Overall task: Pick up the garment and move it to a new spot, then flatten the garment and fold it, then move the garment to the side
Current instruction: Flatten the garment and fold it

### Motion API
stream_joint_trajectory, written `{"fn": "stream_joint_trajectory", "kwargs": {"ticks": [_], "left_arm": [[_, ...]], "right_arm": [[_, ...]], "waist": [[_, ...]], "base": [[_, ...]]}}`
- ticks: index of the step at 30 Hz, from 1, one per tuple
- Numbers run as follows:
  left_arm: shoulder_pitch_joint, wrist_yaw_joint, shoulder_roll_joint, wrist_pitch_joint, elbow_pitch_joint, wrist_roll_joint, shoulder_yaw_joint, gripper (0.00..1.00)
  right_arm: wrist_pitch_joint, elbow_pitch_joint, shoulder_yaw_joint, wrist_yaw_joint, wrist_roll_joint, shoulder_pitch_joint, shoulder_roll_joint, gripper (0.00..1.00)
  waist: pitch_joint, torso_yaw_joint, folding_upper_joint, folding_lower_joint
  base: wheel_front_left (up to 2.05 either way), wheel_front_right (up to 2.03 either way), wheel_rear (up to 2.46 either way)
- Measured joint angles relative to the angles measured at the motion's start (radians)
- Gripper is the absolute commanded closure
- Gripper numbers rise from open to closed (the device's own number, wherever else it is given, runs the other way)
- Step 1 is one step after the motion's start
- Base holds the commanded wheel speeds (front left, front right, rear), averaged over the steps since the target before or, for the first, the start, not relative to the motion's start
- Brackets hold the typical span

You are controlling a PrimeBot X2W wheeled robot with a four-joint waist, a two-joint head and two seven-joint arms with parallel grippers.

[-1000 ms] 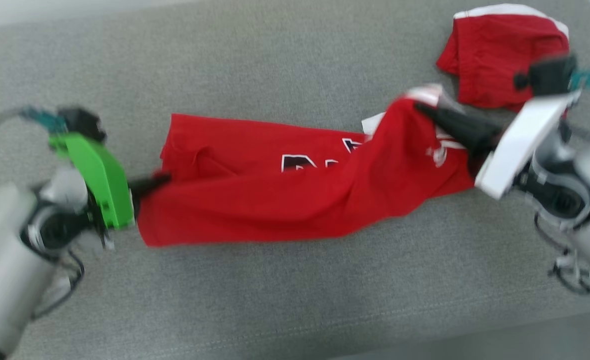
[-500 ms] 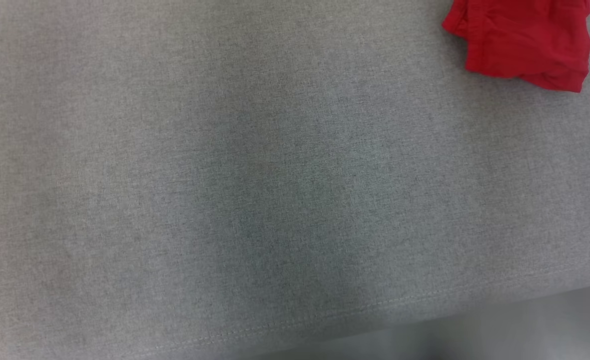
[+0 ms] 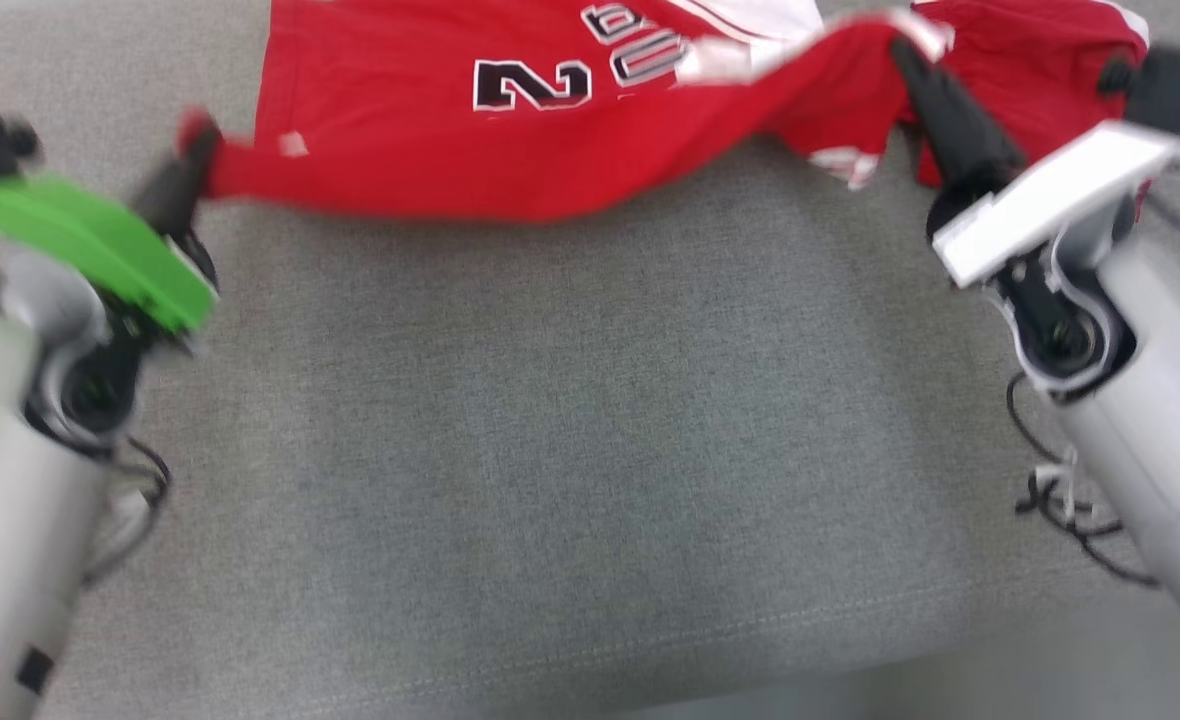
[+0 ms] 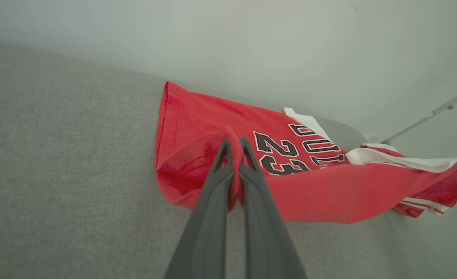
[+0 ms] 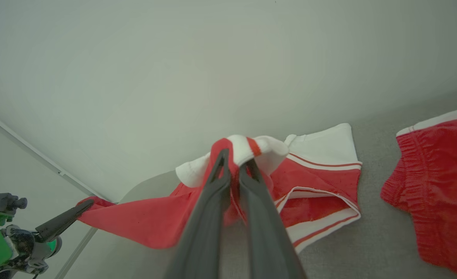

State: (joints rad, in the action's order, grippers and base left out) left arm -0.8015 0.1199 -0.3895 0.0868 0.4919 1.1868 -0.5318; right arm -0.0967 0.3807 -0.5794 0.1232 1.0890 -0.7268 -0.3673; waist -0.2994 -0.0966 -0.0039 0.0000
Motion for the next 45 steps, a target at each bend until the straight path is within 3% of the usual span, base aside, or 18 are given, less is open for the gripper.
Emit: {"fn": "stream_joint_trajectory", "kwargs": {"ticks": [5,12,20,28,45], "left_arm": [[0.154,0.001,0.041,-0.034,0.018,0.044,-0.021,1.0],[0.239,0.004,0.021,-0.117,0.012,0.039,-0.016,1.0],[0.335,0.005,0.018,-0.175,0.004,0.039,-0.015,1.0],[0.418,0.008,-0.006,-0.209,-0.011,0.011,-0.053,1.0],[0.539,0.008,-0.012,-0.255,-0.045,-0.036,-0.106,1.0]], "right_arm": [[-0.075,0.017,0.011,0.0,0.031,0.111,-0.006,1.0],[-0.12,-0.029,-0.047,0.0,0.023,0.182,-0.026,1.0],[-0.132,-0.054,-0.147,0.0,-0.12,0.212,-0.134,1.0],[-0.142,-0.039,-0.187,0.001,-0.181,0.28,-0.187,1.0],[-0.151,-0.009,-0.17,0.002,-0.19,0.436,-0.179,1.0]], "waist": [[0.022,0.0,0.0,-0.0001],[0.048,0.001,0.0,-0.0001],[0.065,0.007,0.0,0.0],[0.085,0.013,0.0,-0.0001],[0.108,0.022,0.0,-0.0001]], "base": [[0.0,0.0,0.0],[0.0,0.0,0.0],[0.0,0.0,0.0],[0.0,0.0,0.0],[0.0,0.0,0.0]]}}
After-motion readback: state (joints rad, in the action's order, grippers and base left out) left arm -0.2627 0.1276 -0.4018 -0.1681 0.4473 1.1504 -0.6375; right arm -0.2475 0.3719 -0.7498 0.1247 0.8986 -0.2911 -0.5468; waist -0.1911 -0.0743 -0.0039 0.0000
